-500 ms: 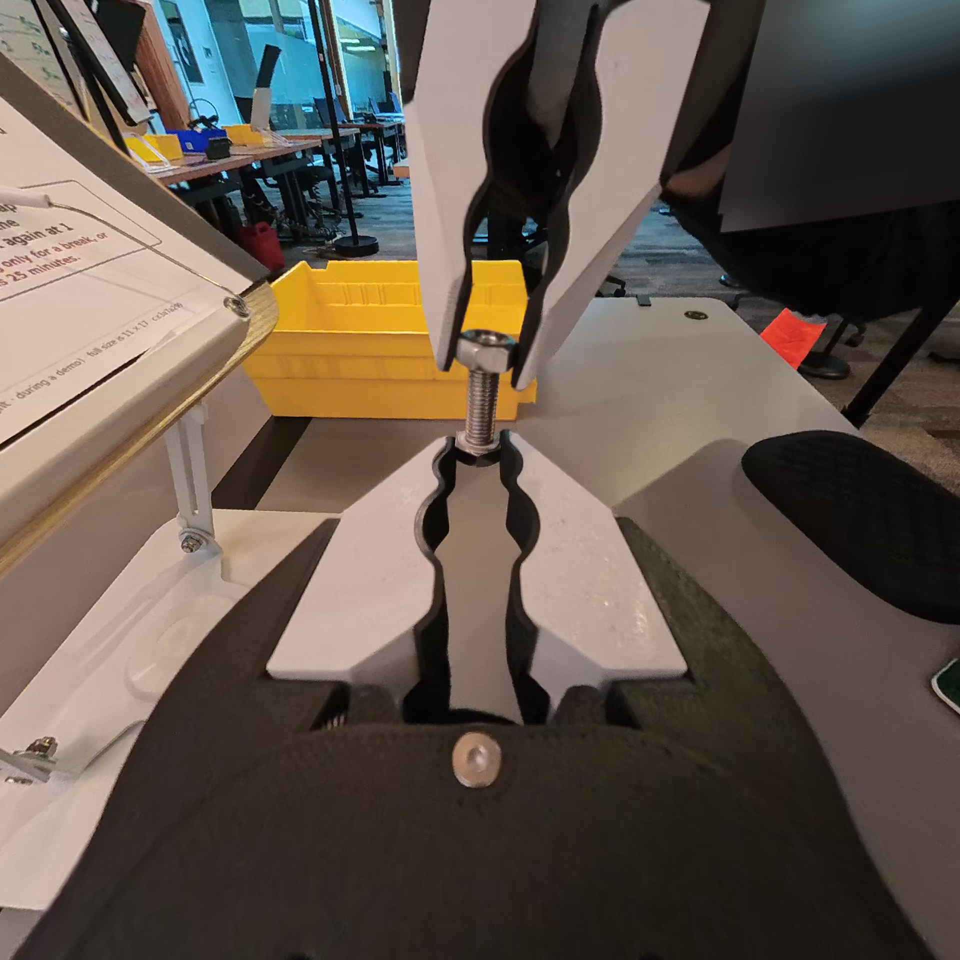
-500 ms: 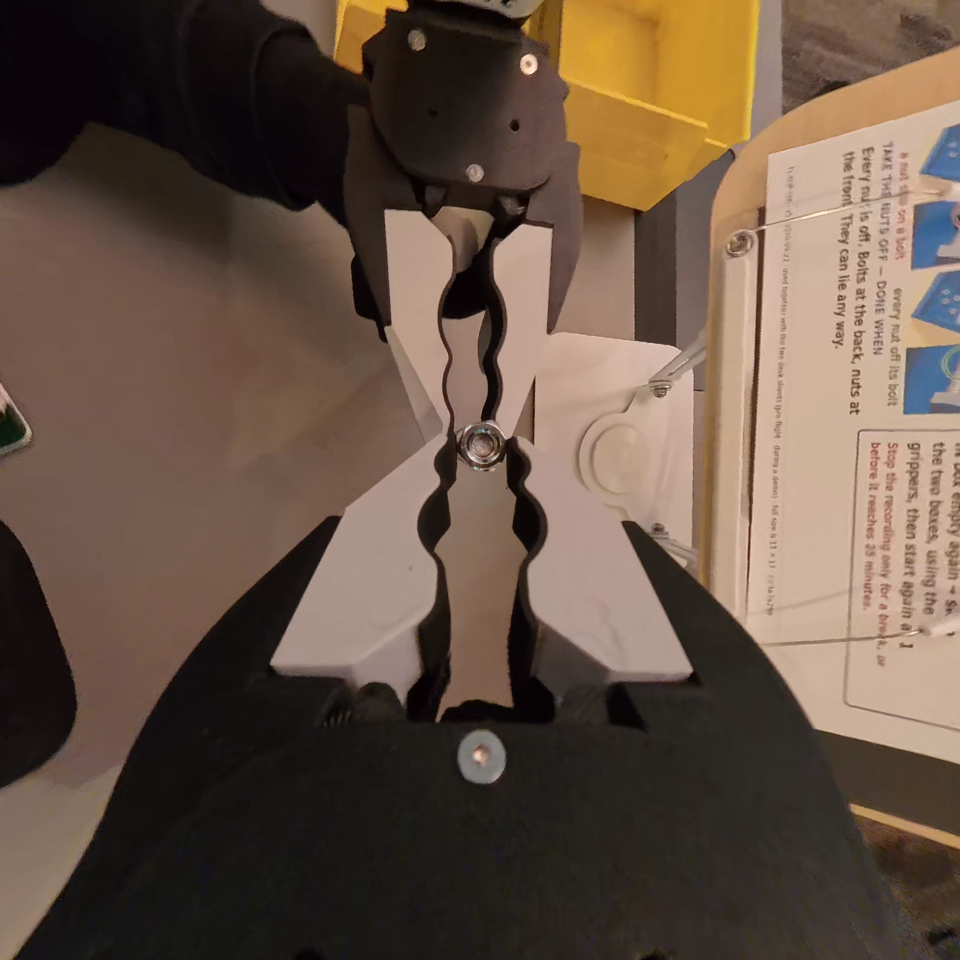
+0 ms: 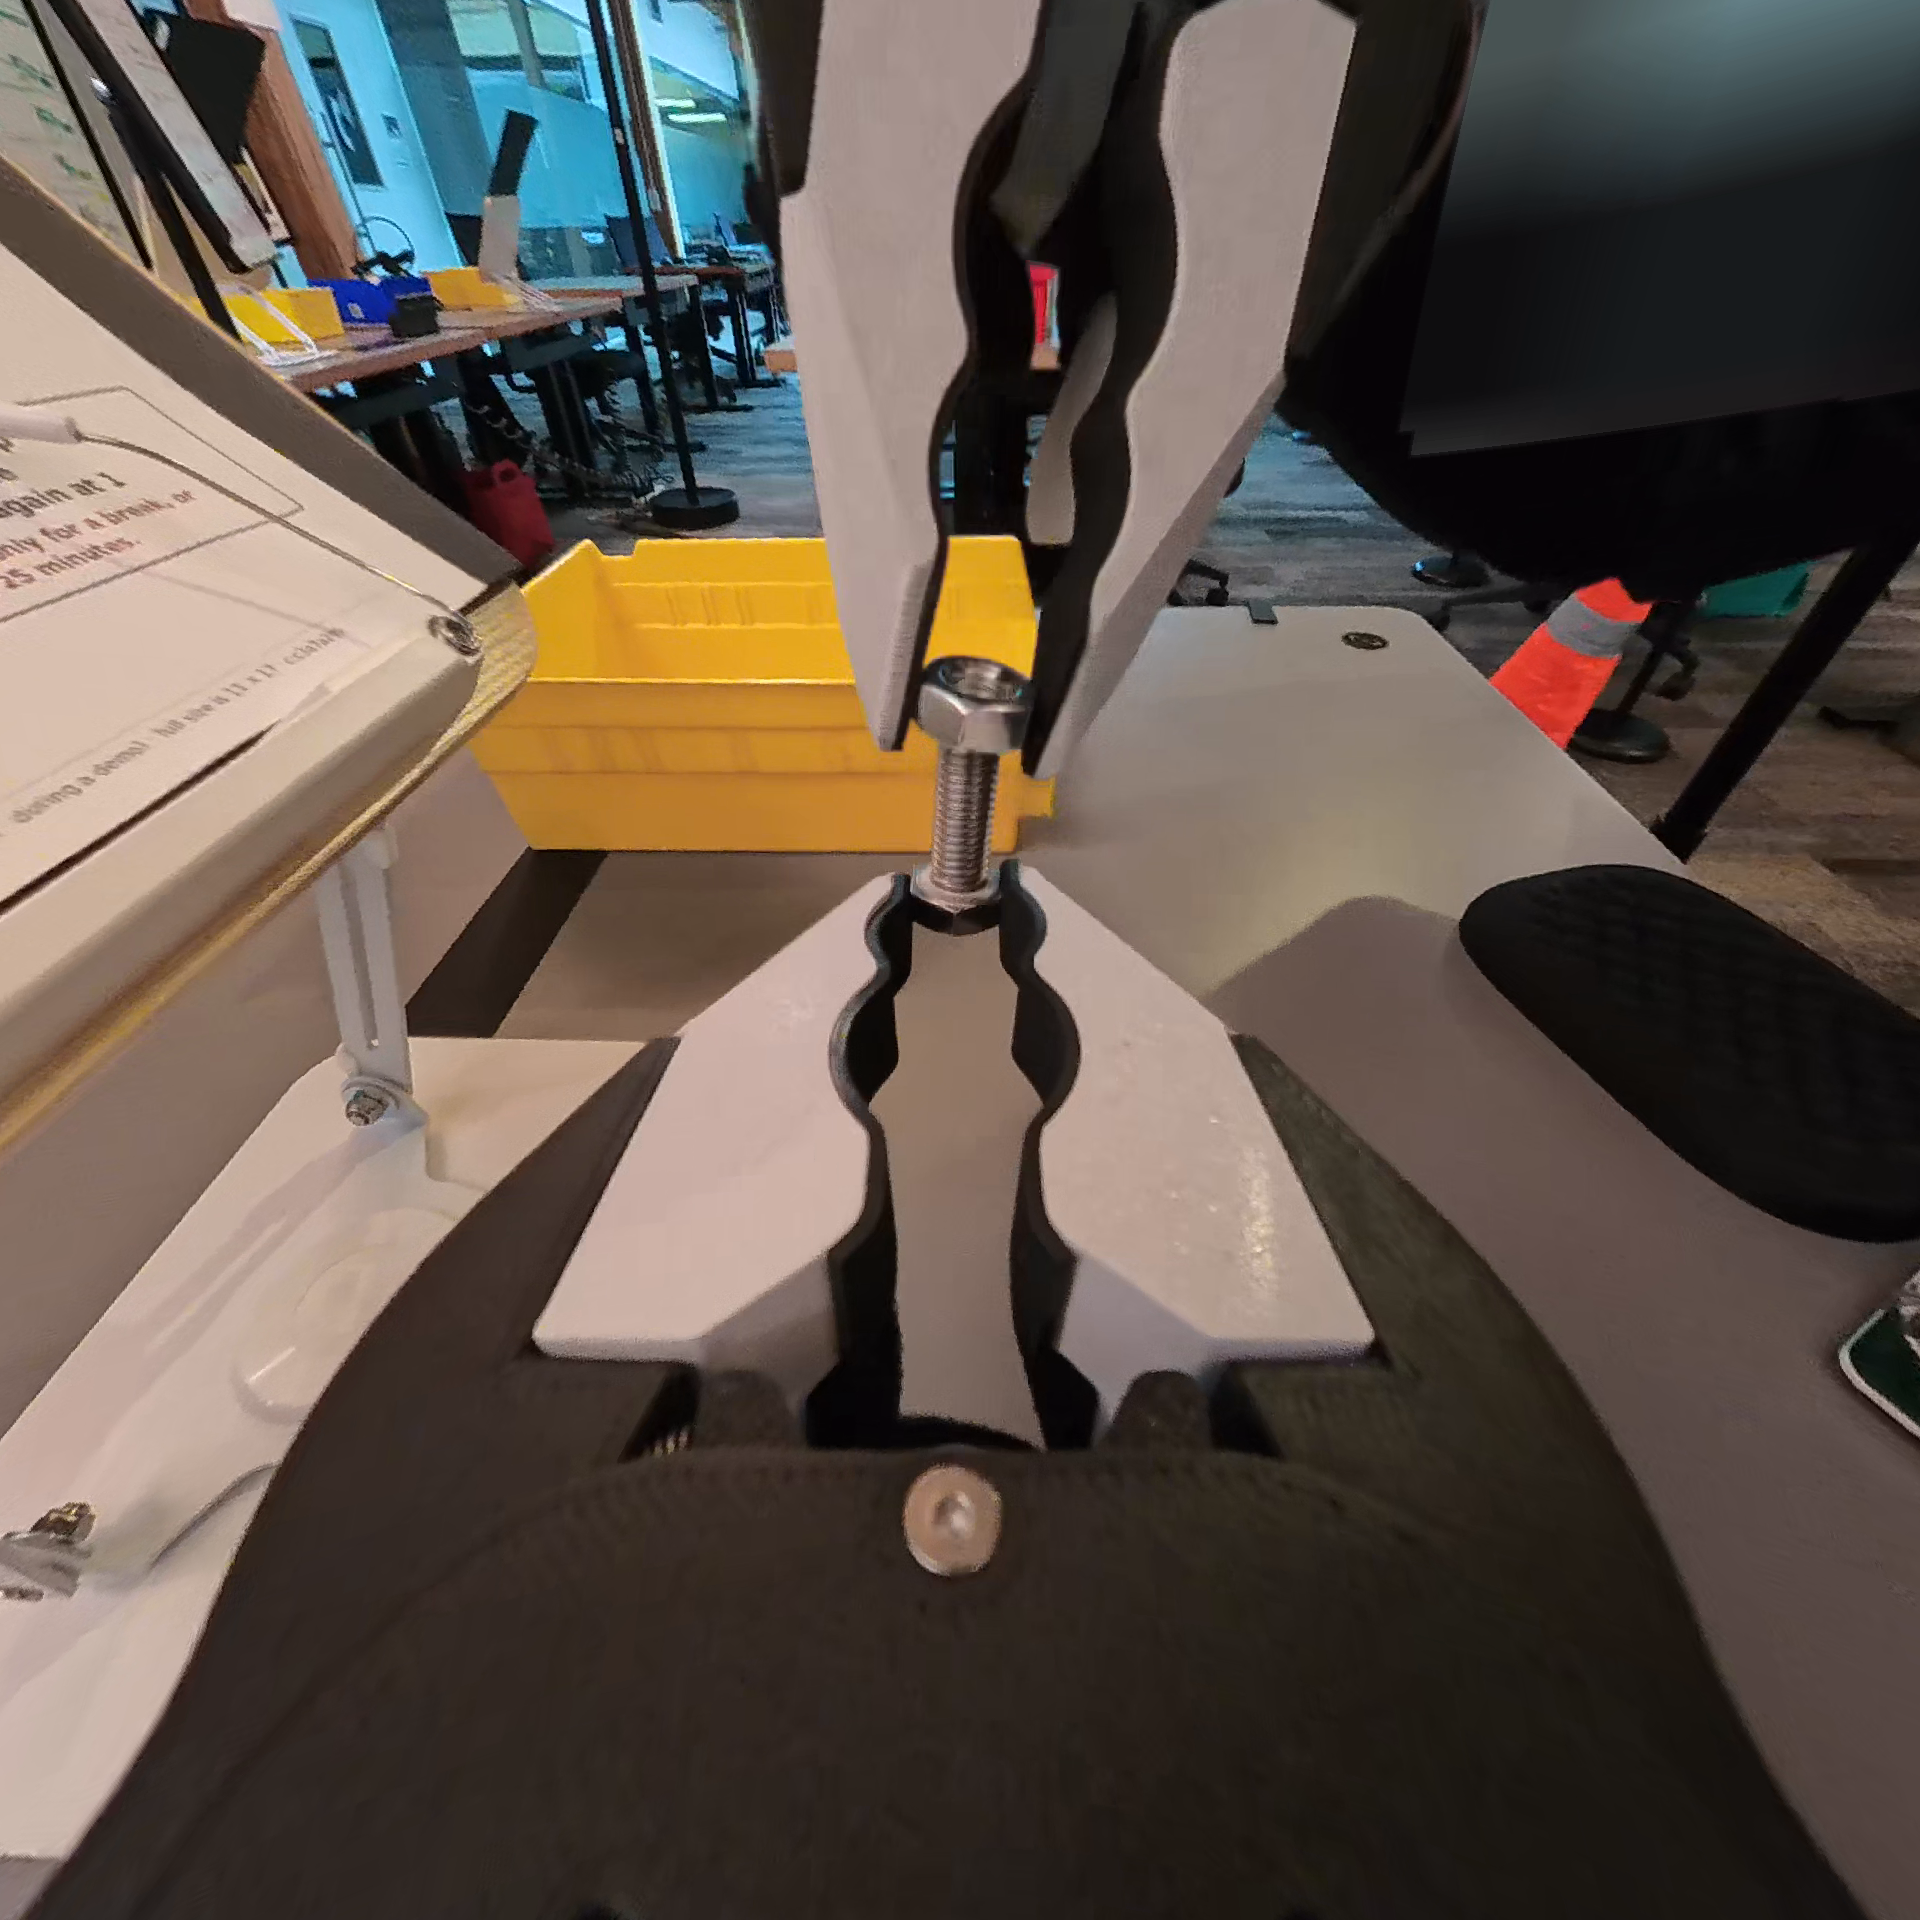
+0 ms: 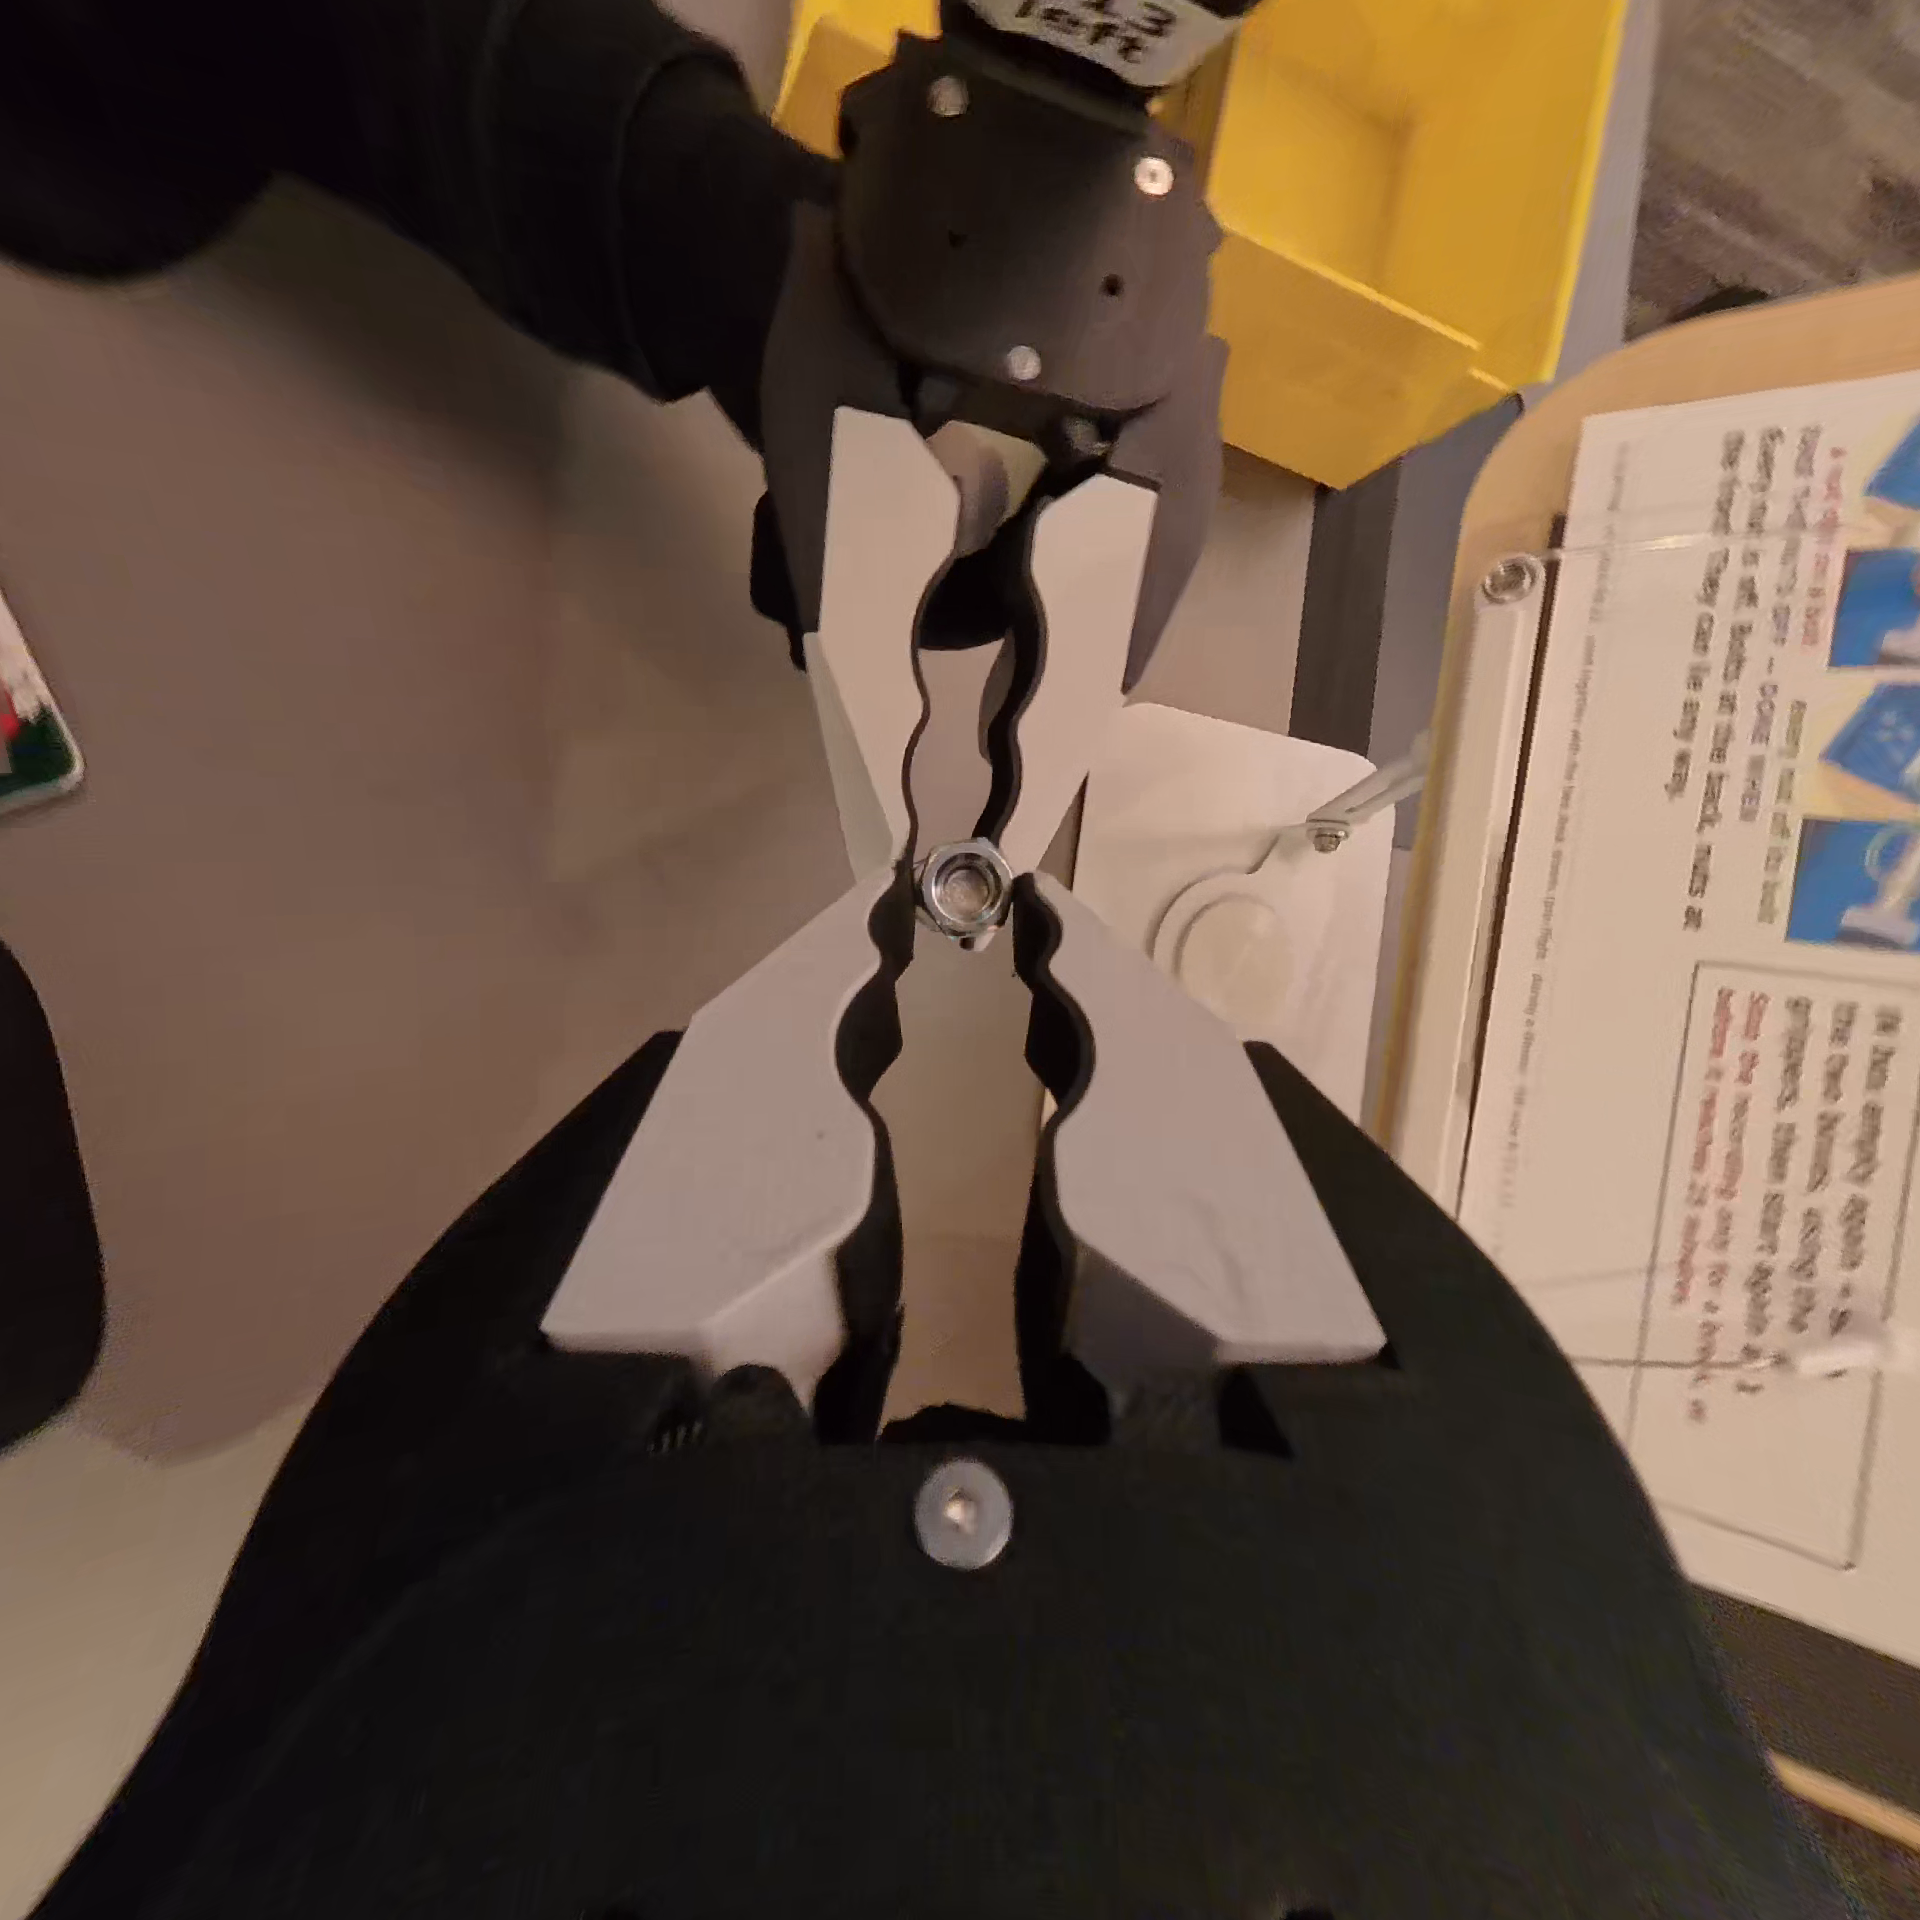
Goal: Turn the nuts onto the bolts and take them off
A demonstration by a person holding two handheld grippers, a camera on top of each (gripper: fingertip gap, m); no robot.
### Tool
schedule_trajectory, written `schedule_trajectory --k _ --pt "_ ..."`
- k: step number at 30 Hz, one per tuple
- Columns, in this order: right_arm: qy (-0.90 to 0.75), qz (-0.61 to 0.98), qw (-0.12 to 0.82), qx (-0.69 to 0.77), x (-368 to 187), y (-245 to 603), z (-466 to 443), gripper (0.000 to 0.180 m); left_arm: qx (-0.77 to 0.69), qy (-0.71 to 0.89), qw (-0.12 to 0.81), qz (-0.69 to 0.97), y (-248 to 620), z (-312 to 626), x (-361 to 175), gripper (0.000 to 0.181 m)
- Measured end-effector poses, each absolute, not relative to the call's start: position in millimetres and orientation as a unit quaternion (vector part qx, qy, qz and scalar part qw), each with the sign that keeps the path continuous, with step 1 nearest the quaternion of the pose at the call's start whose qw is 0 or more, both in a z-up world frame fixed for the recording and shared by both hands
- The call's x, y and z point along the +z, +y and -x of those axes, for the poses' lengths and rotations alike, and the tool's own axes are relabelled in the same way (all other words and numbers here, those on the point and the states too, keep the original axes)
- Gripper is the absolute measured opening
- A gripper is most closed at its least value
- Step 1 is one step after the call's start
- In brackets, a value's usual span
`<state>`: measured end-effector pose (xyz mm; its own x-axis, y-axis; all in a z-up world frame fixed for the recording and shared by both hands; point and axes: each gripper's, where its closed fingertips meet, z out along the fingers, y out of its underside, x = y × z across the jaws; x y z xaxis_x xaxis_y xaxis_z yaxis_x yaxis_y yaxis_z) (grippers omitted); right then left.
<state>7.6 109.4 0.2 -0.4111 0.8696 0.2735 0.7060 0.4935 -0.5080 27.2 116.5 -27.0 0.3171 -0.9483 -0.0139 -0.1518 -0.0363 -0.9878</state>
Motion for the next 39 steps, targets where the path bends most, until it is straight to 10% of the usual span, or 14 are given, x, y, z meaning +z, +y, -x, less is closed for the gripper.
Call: schedule_trajectory --k 8,11,23,28,35,39 --pt "-0.757 0.571 0.269 0.168 -3.8 116.3 -8.5 0.018 -0.373 0.439 0.527 0.625 121.3 -27.7 -31.8 0.015" --pt "-0.759 0.564 0.287 0.153 0.1 121.1 -10.0 0.044 -0.376 0.437 0.528 0.624 121.5 -27.1 -31.3 0.015" --pt "-0.774 0.554 0.238 0.196 -5.3 100.7 -26.9 0.015 -0.38 0.431 0.53 0.624 122.6 -24.7 -29.6 0.015" --pt "-0.758 0.554 0.29 0.185 4.4 112.6 -18.6 0.043 -0.381 0.431 0.529 0.624 122.5 -25.0 -29.9 0.015" --pt "-0.776 0.543 0.253 0.198 -3.3 99.8 -26.4 0.012 -0.385 0.427 0.53 0.623 122.8 -24.2 -28.5 0.015" --pt "-0.757 0.556 0.279 0.198 0.7 107.9 -19.3 0.024 -0.392 0.425 0.53 0.62 122.3 -24.5 -27.2 0.015"
